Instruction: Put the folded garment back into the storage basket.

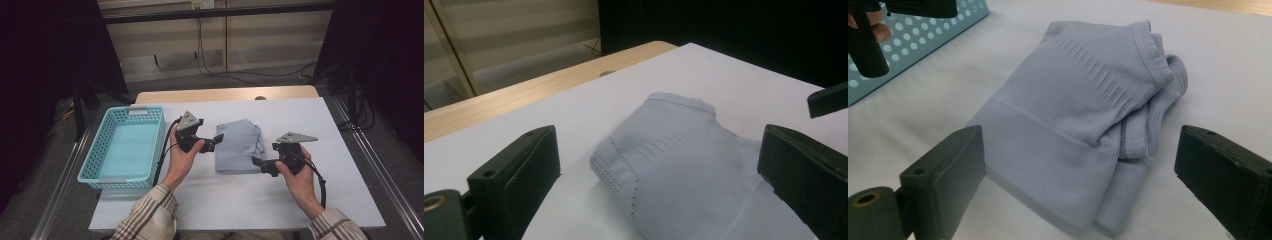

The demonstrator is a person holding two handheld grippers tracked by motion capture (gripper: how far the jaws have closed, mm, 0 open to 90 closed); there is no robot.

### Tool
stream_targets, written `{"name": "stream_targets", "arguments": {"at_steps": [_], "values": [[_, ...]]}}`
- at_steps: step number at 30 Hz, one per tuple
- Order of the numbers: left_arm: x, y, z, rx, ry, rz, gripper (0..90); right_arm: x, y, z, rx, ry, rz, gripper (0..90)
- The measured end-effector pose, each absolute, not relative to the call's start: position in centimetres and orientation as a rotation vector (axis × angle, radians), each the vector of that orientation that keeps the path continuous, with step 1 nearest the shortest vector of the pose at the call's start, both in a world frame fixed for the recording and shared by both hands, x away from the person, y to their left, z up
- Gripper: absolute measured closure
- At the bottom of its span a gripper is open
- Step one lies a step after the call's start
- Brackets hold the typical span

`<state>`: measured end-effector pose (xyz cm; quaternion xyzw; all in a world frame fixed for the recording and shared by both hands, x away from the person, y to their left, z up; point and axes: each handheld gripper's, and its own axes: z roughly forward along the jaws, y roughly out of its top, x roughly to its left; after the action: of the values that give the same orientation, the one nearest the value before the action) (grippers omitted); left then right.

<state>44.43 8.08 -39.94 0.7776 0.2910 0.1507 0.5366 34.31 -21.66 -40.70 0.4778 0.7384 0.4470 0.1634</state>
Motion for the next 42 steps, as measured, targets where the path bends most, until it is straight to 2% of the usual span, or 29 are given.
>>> {"name": "stream_targets", "arguments": {"at_steps": [15,22,23,25,35,36,39,42], "values": [[48.1,7.4,-39.7,1.878,0.761,0.350,3.2,37.4,-21.0,-40.6,1.397,2.158,1.150,5.3],[49.7,8.0,-40.6,1.916,0.790,0.363,3.3,38.2,-20.5,-42.3,1.465,2.213,1.115,4.6],[49.6,7.7,-40.8,1.865,0.814,0.344,3.3,38.4,-20.6,-42.4,1.451,2.221,1.098,5.3],[49.8,7.7,-40.8,1.867,0.817,0.343,3.6,38.5,-20.7,-42.6,1.450,2.222,1.069,7.1],[50.7,7.0,-41.8,1.954,0.800,0.348,4.3,38.7,-21.1,-43.8,1.420,2.257,1.046,25.6],[50.6,6.6,-42.0,1.905,0.830,0.330,4.3,38.7,-21.1,-43.8,1.420,2.257,1.046,25.6],[50.8,6.6,-42.3,1.953,0.806,0.337,4.4,38.7,-21.0,-43.9,1.439,2.269,1.044,26.9],[50.6,6.2,-42.4,1.927,0.827,0.331,4.4,38.5,-20.9,-44.3,1.413,2.283,0.980,27.2]]}}
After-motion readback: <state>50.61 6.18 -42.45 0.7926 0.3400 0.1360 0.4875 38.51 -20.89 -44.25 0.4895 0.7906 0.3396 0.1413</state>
